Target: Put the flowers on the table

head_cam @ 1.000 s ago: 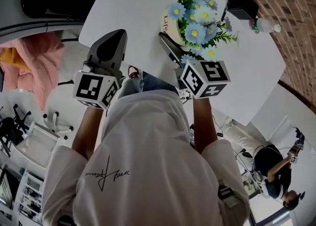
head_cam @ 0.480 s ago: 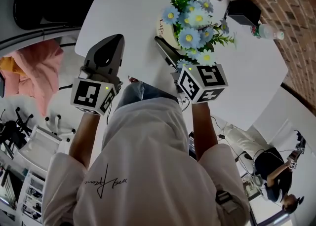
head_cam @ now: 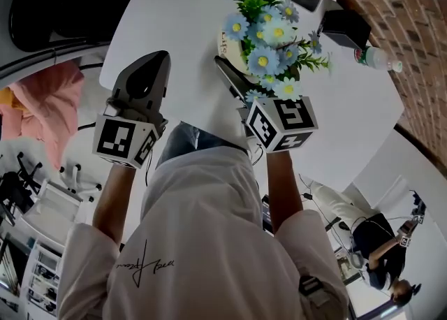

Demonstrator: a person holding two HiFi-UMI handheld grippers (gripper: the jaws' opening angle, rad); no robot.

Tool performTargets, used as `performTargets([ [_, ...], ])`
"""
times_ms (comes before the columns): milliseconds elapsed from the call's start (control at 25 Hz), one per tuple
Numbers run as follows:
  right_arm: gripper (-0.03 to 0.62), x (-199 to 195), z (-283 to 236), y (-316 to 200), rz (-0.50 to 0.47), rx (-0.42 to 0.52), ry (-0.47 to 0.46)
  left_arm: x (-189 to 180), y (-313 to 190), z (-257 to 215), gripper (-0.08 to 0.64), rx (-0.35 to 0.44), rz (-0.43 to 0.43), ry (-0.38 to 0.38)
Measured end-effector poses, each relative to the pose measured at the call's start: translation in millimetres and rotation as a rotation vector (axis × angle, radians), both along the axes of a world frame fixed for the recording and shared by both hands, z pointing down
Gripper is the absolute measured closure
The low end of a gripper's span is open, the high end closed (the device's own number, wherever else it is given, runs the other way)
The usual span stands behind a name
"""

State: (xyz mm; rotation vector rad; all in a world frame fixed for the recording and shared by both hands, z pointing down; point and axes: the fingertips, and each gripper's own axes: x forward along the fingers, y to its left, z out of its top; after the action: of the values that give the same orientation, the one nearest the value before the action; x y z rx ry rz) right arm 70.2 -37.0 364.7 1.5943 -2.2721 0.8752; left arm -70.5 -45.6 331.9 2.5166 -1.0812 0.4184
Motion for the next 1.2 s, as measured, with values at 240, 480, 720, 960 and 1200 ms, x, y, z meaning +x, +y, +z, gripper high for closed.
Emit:
performTargets([
  [240,0.09,-5,11,-19,-0.012,-0.009,0.015,-1,-8,13,0.555,-0.044,-0.003,-0.008],
  [480,0.091,-5,21,-32,-0.014,-0.011,0.01,-3,-13,19,0.555,-0.041,-0.026,0.005],
  [720,0.09,-8,33,-47,-0.022,-0.007,0.016,-18,-18,30,0.555,-0.107,-0.102,0.017],
  [960,0.091,0,43,-63,-0.013,-0.006,0.024,-15,-27,40,0.555,-0.108,-0.116,0.013],
  [1200,0.091,2,56,-76,-0.011,-0.009,0.031,-8,-34,40,0.555,-0.098,-0.099,0.007],
])
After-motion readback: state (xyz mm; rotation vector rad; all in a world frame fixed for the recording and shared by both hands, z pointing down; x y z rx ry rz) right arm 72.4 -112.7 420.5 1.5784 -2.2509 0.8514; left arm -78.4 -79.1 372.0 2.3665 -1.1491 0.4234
